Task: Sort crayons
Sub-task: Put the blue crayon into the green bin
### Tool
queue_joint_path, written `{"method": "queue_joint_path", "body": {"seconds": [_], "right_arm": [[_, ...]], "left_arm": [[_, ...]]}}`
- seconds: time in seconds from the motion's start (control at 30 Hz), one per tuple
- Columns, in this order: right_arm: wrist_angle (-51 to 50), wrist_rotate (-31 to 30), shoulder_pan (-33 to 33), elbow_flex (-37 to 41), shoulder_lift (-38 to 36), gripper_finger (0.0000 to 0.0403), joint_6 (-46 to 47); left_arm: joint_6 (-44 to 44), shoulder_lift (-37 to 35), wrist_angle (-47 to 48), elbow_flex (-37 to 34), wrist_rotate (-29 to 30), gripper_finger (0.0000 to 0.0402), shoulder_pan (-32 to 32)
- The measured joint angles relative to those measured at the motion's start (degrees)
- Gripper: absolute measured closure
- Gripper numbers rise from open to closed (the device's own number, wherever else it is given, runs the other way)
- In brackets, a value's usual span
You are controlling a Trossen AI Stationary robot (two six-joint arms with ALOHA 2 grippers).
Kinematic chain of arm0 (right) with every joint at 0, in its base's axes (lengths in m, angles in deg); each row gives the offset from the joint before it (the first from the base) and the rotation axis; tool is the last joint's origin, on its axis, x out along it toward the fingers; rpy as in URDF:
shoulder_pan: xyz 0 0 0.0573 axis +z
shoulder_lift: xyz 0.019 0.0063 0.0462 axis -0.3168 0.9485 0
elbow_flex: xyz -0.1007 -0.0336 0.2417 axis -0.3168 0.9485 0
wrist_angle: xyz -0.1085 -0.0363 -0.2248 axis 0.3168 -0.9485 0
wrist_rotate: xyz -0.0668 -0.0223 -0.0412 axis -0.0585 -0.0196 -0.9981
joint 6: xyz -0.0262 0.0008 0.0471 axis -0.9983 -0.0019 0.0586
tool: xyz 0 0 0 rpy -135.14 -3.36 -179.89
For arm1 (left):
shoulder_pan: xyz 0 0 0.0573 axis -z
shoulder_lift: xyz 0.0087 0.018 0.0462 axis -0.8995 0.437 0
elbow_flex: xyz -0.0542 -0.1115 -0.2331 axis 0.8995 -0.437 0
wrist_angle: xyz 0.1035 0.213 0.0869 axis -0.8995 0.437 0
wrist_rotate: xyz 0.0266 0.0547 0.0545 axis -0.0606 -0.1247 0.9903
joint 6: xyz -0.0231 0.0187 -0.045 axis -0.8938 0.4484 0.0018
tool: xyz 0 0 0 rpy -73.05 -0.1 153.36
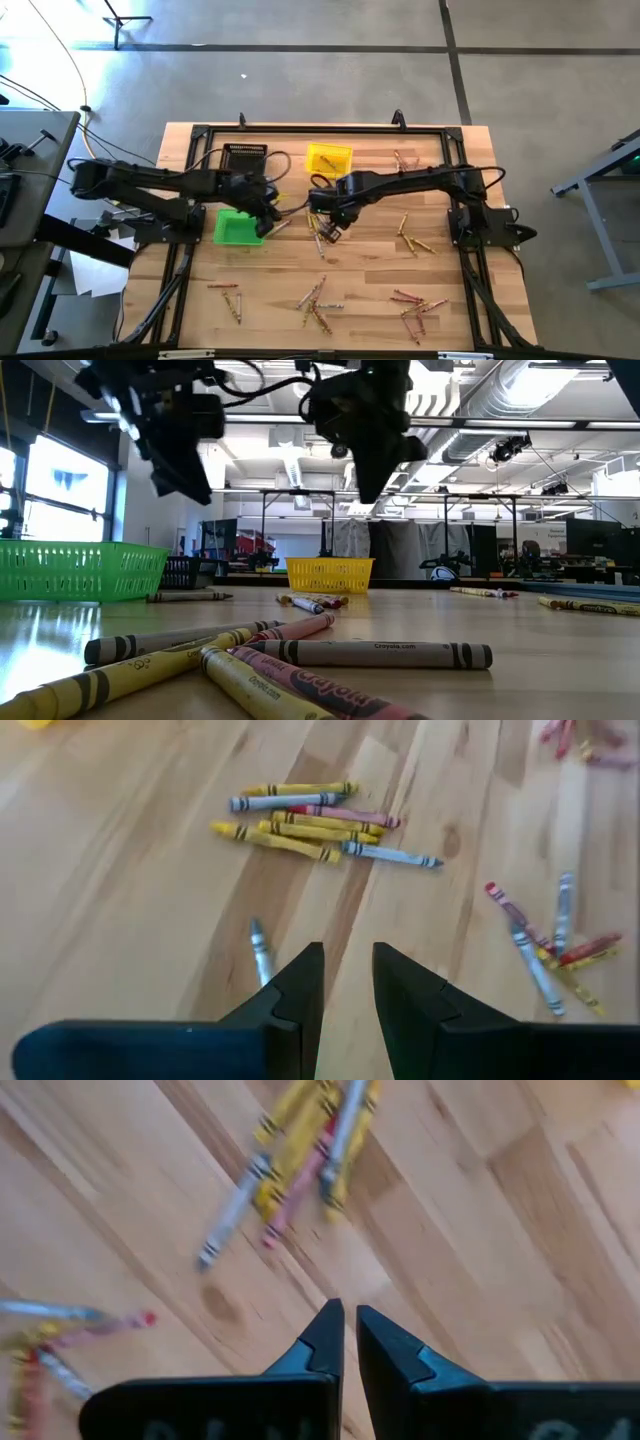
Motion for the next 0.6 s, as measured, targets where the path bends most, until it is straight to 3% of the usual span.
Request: {"method": "queue_joint_path", "body": {"seconds": [0.17, 0.37, 0.6], "right_arm": [[-7.6, -4.5, 1.5, 0.0, 0.0, 0.0386, 0.9], [-13.2, -7.9, 2.9, 0.0, -3.0, 0.0386, 1.5], [-13.4, -12.0, 3.4, 0.0, -9.2, 0.0386, 3.5]], "left_arm": [[4.3, 10.1, 8.9, 6.0, 0.5, 0.0320, 0.0], [2.1, 19.2, 10.1, 9.0, -1.8, 0.0296, 0.0], [0.9, 24.5, 10.0, 11.0, -0.5, 0.0290, 1.0]]}}
